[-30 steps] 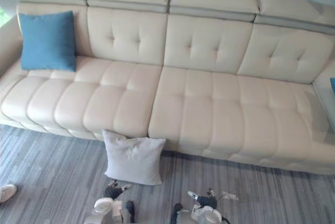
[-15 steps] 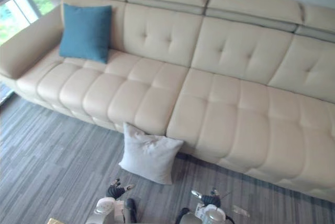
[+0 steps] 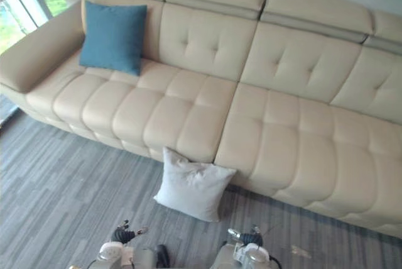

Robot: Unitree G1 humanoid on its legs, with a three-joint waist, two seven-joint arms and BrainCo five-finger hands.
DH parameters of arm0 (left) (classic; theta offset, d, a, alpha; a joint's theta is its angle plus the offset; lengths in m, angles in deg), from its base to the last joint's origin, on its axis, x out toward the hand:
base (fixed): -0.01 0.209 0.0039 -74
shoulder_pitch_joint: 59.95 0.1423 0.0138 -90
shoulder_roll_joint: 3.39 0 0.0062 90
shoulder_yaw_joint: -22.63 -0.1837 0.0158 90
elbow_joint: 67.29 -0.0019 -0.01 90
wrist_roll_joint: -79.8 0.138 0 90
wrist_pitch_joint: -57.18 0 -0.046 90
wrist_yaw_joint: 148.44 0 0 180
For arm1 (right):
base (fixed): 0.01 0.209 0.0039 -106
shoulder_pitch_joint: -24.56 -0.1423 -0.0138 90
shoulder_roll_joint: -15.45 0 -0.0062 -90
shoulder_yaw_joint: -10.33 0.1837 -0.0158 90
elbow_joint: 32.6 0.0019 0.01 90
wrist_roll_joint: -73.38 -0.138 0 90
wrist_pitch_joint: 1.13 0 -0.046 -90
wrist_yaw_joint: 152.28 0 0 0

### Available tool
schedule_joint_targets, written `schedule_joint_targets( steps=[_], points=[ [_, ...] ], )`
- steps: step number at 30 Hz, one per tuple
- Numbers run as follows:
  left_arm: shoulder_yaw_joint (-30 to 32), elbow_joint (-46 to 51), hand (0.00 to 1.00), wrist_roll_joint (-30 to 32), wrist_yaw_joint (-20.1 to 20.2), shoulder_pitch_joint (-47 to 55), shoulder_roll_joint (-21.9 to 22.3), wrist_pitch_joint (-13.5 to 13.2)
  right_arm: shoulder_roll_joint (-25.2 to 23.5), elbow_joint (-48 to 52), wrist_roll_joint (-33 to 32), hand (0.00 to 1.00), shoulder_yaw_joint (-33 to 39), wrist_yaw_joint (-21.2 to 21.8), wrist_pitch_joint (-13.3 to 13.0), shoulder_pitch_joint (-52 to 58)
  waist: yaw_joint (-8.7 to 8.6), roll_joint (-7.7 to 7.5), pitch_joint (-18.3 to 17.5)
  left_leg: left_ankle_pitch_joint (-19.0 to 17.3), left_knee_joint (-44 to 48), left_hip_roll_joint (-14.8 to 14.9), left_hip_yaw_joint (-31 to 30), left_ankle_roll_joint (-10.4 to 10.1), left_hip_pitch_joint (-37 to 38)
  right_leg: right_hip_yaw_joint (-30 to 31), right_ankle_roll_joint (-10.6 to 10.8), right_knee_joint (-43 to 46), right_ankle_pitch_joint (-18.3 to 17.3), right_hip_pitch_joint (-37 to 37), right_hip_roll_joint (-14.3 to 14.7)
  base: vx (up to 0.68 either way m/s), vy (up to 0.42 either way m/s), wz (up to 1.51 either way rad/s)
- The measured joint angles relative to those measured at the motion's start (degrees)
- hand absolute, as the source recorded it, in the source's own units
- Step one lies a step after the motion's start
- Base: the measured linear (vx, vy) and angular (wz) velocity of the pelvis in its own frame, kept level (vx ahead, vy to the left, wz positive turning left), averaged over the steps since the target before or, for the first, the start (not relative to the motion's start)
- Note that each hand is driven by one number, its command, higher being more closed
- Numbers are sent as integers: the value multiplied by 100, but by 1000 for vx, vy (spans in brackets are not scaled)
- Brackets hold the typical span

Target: Pick up cushions and gather them together orderly.

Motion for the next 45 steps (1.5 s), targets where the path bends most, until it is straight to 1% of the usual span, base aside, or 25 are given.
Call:
schedule_joint_targets(
  steps=[1, 2, 3, 4, 6, 7, 8, 9, 10, 11, 13, 14, 15, 16, 17, 18, 20, 25, 29, 32, 35, 37, 39, 43, 45],
  points=[
    [25, -1, 0, 1, 0, -13, 25, 2, 9, -60, 0, 0, 26, -1, 8, -28, -1, 34, 16, 7, -29, -18, -38, -1, 13, -1, 21, -147, -16, 44, 32, 209, -32, -13],
    [47, 5, 0, 2, 0, -75, 176, 4, 53, -47, -1, 0, 144, 6, 11, -82, -10, 215, 66, 114, -143, 18, -151, -10, -11, -14, 38, -370, 77, 134, 146, 175, -29, -10],
    [98, 5, 0, 6, -3, -78, 228, 5, 86, -29, -2, 0, 188, 1, 5, -83, -60, 290, 54, 125, -212, 37, -180, -20, 3, -78, 48, -480, 105, 196, 181, 205, -24, 0],
    [176, 4, 0, 6, -1, -69, 283, 6, 99, -31, 0, 0, 192, 3, 7, -79, -85, 325, 52, 124, -193, 77, -170, -22, 45, -107, 49, -573, 107, 299, 223, 208, -28, 6],
    [248, 15, 0, 6, 4, -48, 334, 0, 38, -20, 1, 0, 249, 0, 6, -22, -70, 303, 54, 107, 311, 269, -126, -45, 123, -141, 50, -893, 132, 752, 358, 210, -57, -6],
    [292, 43, 0, 6, 5, -54, 353, -8, 13, -14, 1, 0, 262, 0, 6, -11, -10, 300, 48, 105, 872, 420, -103, -48, 36, -78, 64, -1083, 167, 951, 444, 121, -63, -23],
    [332, 75, 0, 6, 4, -49, 365, -10, 6, -5, 1, 0, 257, 0, 5, -14, 35, 304, 45, 106, 1124, 488, -82, -48, -16, -21, 63, -1149, 169, 1018, 475, 135, -21, -62],
    [458, 146, 0, 4, 1, -37, 422, -30, 2, -1, 1, 0, 222, 0, 6, -37, 173, 310, 38, -49, 1774, 699, -30, -94, -269, 216, 50, -1284, 175, 1137, 557, 164, 55, -87],
    [479, 164, 0, 3, 2, -39, 447, -46, -6, -5, 0, 0, 187, -4, 10, -105, 220, 352, 32, -311, 1824, 733, -201, -156, -400, 434, 37, -1312, 183, 1135, 603, 175, 85, -87],
    [484, 172, 0, 3, 3, -36, 445, -43, -4, -6, 0, 0, 188, -7, 8, -134, 217, 363, 31, -362, 1796, 731, -278, -160, -456, 488, 37, -1308, 184, 1133, 603, 148, 118, -78],
    [557, 234, 0, 2, -1, -37, 451, -45, -14, -9, -1, 0, 187, -8, 10, -268, 242, 358, 68, -398, 1110, 557, -1000, -204, -648, 870, 107, -1307, 225, 1147, 525, 142, 196, -74],
    [584, 238, 0, 2, -1, -36, 459, -45, -17, -10, -1, 0, 187, -8, 10, -277, 244, 362, 74, -355, 929, 537, -1119, -223, -648, 922, 123, -1307, 234, 1156, 514, 119, 260, -77],
    [601, 233, 0, 2, -4, -2, 496, -41, -10, -11, 3, 0, 179, -8, 6, -249, 235, 505, 10, 329, 192, 522, -1456, -401, -598, 1018, 266, -1303, 228, 1152, 547, 90, 218, -56],
    [603, 225, 0, 3, 1, -18, 515, -40, 5, -29, 14, 0, 177, -12, 17, -246, 248, 463, 32, 377, 202, 489, -1437, -627, -532, 1107, 400, -1295, 206, 1154, 519, 138, 289, -51],
    [600, 229, 0, 3, -7, -43, 489, -35, -53, 2, 54, 0, 144, -4, 20, -226, 217, 379, 14, 417, 85, 360, -1356, -562, -458, 1091, 527, -1374, 297, 1175, 413, 127, 243, -25],
    [590, 243, 0, 6, -5, -52, 478, -39, -116, 2, 60, 0, 144, -4, 30, -113, 228, 287, 9, 399, 47, 232, -1235, -527, -420, 933, 552, -1455, 306, 1207, 242, 82, 147, -13],
    [584, 240, 0, 8, -2, -51, 485, -11, -160, 16, 121, 0, 150, -6, 42, -57, 227, 274, 5, 394, 7, 129, -1194, -516, -397, 912, 583, -1474, 326, 1215, 127, 55, 142, -6],
    [577, 233, 0, 119, -1, 59, 476, -1, -198, 43, 166, 0, 135, -4, 58, -12, 227, 326, -38, 470, -322, 69, -1039, -406, -13, 885, 673, -1576, 344, 1385, 66, 7, 11, -11],
    [526, 226, 0, 127, -4, 81, 535, 1, -153, 202, 166, 0, 144, -10, 61, 107, 212, 400, -113, 671, -631, 92, -1099, -442, 81, 803, 674, -1588, 343, 1375, 106, -12, -61, 7],
    [460, 227, 0, 103, -8, 49, 538, 0, -126, 201, 164, 0, 138, -26, 61, 79, 209, 389, -103, 757, -695, 116, -1200, -461, 18, 671, 670, -1533, 340, 1318, 133, -38, -55, 15],
    [466, 250, 0, -23, -33, -132, 488, -1, -98, 211, 151, 0, 120, -137, 57, -105, 207, 307, -9, 770, -401, 138, -1303, -461, -486, 535, 621, -975, 172, 776, 72, -107, -51, 18],
    [460, 302, 0, -171, -165, -488, 458, 1, 15, 226, 142, 0, 52, -212, 57, -447, 235, 255, 285, 686, 168, 193, -1402, -415, -1164, 511, 558, -349, 35, 144, 17, -169, -24, 13],
    [459, 409, 0, -273, -243, -700, 410, 0, 72, 278, 99, 0, -12, -252, 56, -725, 243, 229, 527, 597, 547, 209, -1418, -367, -1508, 526, 513, 59, -100, -216, -54, -214, -11, 3],
    [462, 660, 0, -481, -362, -1107, 300, -13, 164, 515, -57, 0, -111, -368, 24, -1093, 253, 222, 791, 420, 1155, 243, -1498, -370, -2284, 545, 518, 755, -344, -996, -184, -216, 4, 3],
    [479, 799, 0, -644, -419, -1471, 128, -26, 209, 674, -143, 0, -112, -426, 5, -1409, 259, 199, 1001, 418, 1415, 270, -1552, -375, -2812, 537, 442, 1077, -403, -1522, -232, -159, -15, 5]
  ],
)
